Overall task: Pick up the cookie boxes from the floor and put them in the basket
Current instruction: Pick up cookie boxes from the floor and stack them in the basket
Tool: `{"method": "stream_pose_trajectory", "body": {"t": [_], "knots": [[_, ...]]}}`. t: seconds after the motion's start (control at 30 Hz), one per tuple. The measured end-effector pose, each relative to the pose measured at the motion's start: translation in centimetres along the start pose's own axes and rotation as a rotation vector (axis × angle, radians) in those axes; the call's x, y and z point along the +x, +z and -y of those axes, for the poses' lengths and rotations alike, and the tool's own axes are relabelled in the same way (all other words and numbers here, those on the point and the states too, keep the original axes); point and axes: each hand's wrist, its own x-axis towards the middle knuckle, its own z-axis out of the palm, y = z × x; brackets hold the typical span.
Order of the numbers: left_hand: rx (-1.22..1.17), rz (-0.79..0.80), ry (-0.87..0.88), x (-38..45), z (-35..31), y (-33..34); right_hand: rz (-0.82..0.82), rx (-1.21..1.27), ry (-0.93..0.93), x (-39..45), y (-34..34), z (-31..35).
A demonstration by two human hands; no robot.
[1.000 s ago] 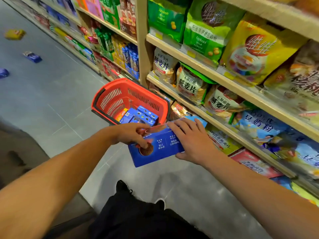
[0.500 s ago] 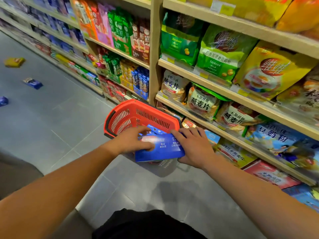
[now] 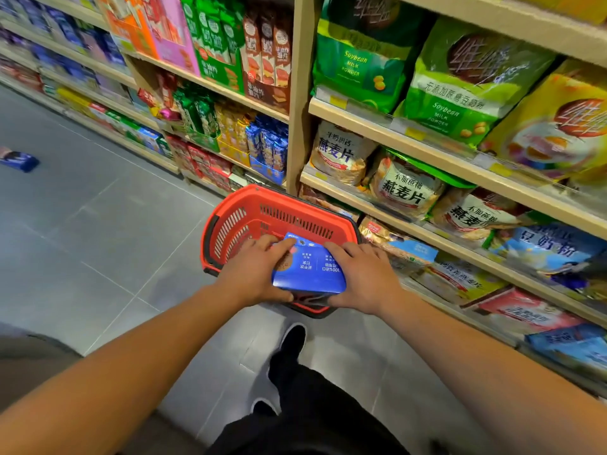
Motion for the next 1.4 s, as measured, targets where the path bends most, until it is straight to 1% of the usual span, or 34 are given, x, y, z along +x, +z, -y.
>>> {"method": "stream_pose_trajectory", "body": {"t": [0.1,0.27,0.33,0.43,0.5,0.63,0.7,0.77,0.87,1.0,1.23,1.3,1.4], "knots": [[0.021,0.019,-0.005,3.4,2.4,-0.8,0.012,0.026,0.0,4.2,0.4,-0.5],[0.064,0.083,-0.03,10.1,7.2,-1.3,0.083,0.106,0.007,12.2,1.8,-1.3],[0.062,0.085,-0.038,12.1,8.5,-1.1,0.075,0.118,0.014,14.5,2.4,-1.5],[0.07,0.134,-0.026,15.6,10.4,-0.1,0.074,0.12,0.083,17.4,4.1,-2.0],[0.084,0.168,0.022,17.0,11.6,1.0,0.066,0.137,0.127,18.0,5.8,-1.6],[0.075,0.238,0.134,20.0,14.8,6.1,0.037,0.165,0.271,19.3,11.9,-0.9],[0.066,0.268,0.154,21.2,16.1,8.6,0.083,0.172,0.322,20.1,14.7,-0.2],[0.051,0.26,0.188,22.0,17.6,11.4,0.137,0.201,0.372,20.9,17.5,0.4],[0.046,0.304,0.215,24.0,20.1,16.2,0.159,0.203,0.424,22.7,22.1,0.6],[0.05,0.343,0.188,26.6,23.1,21.6,0.163,0.203,0.418,25.9,27.4,-0.6],[0.077,0.273,0.125,32.5,26.7,33.9,0.197,0.184,0.414,32.5,39.1,-4.8],[0.072,0.248,0.118,33.8,27.1,36.4,0.212,0.168,0.422,33.7,41.4,-5.8],[0.038,0.251,0.122,35.8,27.6,40.2,0.155,0.086,0.436,35.0,45.4,-7.5]]}}
